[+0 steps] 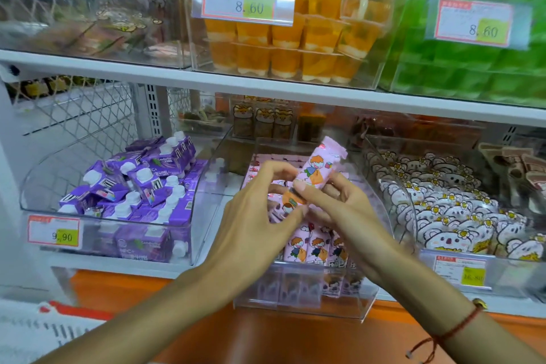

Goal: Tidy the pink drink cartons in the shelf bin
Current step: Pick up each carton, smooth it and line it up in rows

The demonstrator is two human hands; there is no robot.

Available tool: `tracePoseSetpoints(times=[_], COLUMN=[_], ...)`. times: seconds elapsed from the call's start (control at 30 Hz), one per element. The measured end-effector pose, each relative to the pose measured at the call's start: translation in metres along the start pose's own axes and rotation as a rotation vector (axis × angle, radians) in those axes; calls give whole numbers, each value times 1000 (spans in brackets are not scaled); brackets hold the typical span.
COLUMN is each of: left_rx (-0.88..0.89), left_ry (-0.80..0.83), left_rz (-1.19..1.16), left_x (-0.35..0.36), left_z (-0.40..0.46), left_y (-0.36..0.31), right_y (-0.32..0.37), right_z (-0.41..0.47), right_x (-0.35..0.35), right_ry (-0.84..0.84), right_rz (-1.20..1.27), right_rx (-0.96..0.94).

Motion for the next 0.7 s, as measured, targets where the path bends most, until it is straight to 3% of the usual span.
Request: tracePoseSetpoints(times=[0.23,0.47,0.7], left_rx=[45,102,-131], left_ry=[5,-30,73], left_rz=[88,143,-132], left_x=[-2,-7,-1], left_z=[1,4,7], left_y=[0,-4,11], right_y=[7,19,26], right_z=[-1,-3,-8], right_x=[9,1,4], right_ry=[124,-28,16], right_rz=[50,-82,-231], right_rx=[-53,-192,-226])
Point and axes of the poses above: each hand's wrist, its own z-axis towards the middle knuckle, its own x-axis out of the palm, y = z × x, the point moved 9 cm from there along z, towards the middle knuckle, and after that the axes turned 6 degrees about z, right-handed, at the moved point
